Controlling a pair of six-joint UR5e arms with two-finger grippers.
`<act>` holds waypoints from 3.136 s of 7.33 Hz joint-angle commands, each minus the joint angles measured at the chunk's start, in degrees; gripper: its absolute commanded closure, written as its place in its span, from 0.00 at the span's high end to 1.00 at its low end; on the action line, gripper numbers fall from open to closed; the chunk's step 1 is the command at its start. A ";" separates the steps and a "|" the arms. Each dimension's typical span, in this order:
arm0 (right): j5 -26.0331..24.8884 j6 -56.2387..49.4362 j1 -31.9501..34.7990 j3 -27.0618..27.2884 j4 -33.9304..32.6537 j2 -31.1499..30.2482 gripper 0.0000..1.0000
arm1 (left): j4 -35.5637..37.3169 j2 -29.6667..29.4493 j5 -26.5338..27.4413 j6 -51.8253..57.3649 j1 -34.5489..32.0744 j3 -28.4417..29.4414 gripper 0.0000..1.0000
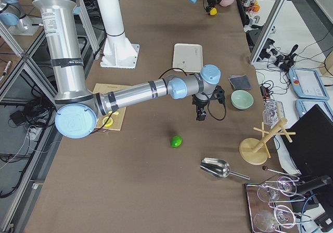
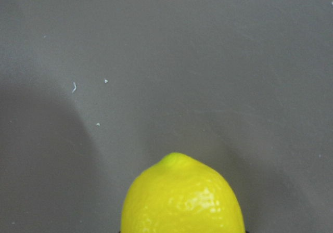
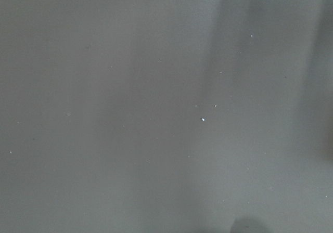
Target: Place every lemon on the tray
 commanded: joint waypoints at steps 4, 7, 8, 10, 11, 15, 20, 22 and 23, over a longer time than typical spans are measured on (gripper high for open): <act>0.09 1.09 0.00 0.51 -0.04 0.00 1.00 | 0.35 0.41 -8.22 -20.82 1.34 -9.26 0.00; 0.09 2.84 -0.26 0.78 0.05 0.09 1.00 | -0.35 -0.29 -13.16 -42.78 9.06 -17.43 0.00; 0.09 2.93 -0.26 0.69 0.05 0.00 1.00 | -2.88 -1.16 -12.81 -49.29 12.13 -18.50 0.00; 0.17 3.11 -0.26 0.86 0.05 0.09 1.00 | -7.29 -4.84 -10.45 -65.62 17.77 -19.21 0.00; 0.17 3.11 -0.26 0.95 0.05 0.09 1.00 | -7.39 -7.13 -8.17 -72.23 20.84 -19.56 0.00; 0.09 3.11 -0.26 0.95 0.05 0.09 1.00 | -7.21 -10.67 -2.70 -81.18 26.40 -20.88 0.46; 0.35 5.12 -1.05 1.30 0.05 0.09 1.00 | -6.25 -9.36 -3.22 -80.73 23.26 -23.08 0.99; 0.18 7.23 -2.28 1.48 0.05 0.87 1.00 | -6.16 -6.55 -8.30 -80.21 16.42 -23.25 0.98; 0.09 7.67 -3.24 1.74 0.05 0.97 1.00 | -5.46 -5.32 -8.41 -73.68 13.43 -22.91 0.98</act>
